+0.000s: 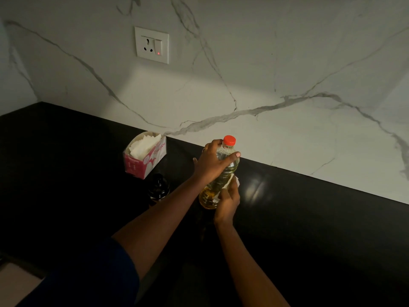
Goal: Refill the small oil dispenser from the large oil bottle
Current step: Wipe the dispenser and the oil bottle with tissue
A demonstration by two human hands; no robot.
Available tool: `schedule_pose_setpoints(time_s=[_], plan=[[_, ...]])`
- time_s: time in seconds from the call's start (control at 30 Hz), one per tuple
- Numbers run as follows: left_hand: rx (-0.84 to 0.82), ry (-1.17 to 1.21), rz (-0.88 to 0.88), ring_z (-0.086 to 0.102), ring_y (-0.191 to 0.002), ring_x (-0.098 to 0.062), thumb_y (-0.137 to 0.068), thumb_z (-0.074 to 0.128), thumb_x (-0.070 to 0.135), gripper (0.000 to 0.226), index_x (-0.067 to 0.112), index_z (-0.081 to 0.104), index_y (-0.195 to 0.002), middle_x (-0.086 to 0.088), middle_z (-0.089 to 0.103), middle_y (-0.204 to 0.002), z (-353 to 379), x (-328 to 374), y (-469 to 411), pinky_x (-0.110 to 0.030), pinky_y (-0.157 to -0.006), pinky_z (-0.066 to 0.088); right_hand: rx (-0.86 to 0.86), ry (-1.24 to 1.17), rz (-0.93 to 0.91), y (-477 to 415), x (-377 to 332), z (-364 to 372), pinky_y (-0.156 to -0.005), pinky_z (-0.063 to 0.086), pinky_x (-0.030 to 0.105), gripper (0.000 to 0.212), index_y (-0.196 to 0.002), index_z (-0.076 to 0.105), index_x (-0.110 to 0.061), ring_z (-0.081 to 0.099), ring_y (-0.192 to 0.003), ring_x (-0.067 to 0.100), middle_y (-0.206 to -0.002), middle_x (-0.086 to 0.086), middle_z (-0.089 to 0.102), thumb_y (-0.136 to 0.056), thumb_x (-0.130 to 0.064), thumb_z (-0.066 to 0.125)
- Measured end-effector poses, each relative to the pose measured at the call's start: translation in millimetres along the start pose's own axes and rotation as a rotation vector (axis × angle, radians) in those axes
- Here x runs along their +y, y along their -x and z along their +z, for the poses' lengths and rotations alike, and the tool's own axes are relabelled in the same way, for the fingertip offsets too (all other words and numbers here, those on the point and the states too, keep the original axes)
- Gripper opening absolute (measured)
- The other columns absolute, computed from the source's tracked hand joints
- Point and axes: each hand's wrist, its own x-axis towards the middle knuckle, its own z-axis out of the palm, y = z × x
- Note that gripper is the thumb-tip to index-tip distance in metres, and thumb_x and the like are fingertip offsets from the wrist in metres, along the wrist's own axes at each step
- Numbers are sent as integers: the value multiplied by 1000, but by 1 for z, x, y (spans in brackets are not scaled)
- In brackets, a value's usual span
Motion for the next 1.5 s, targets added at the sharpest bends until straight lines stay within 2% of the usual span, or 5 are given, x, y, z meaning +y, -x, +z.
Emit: schedule_pose_setpoints(time_s=[0.17,0.77,1.0,1.2,1.5], plan=[[-17,3,-5,43,-125,-23,-78,61,57,66,29,37,-132,-1,44,-135,0,-3,-2,-59,-106,28,-31,218,8,13,10,3,-101,41,31,64,-149,20,-23,50,-121,19,-135,7,48,-93,-1,41],[-31,8,12,43,-126,-23,-79,61,55,66,26,38,-134,-3,45,-136,-2,0,1,-58,-106,29,-104,297,-56,11,-9,5,-94,39,24,62,-145,24,-17,47,-113,10,-130,3,49,-90,1,46],[-46,32,26,45,-124,-22,-80,62,52,65,26,38,-134,-3,46,-134,-5,1,2,-48,-106,33,-122,128,-8,-17,-40,2,-96,48,43,39,-122,46,-17,59,-106,24,-105,1,58,-89,4,46],[-45,6,15,45,-124,-22,-78,61,57,66,28,38,-133,-2,47,-133,-5,0,1,-57,-105,30,-34,12,-114,4,-37,6,-87,48,21,60,-141,33,-15,58,-98,4,-112,-7,56,-87,8,47],[-50,-8,0,41,-127,-22,-82,62,46,65,23,34,-137,-4,43,-137,-6,6,3,-44,-106,26,-26,89,-21,2,-34,7,-100,46,40,53,-138,39,-14,56,-109,19,-122,6,57,-89,5,46]])
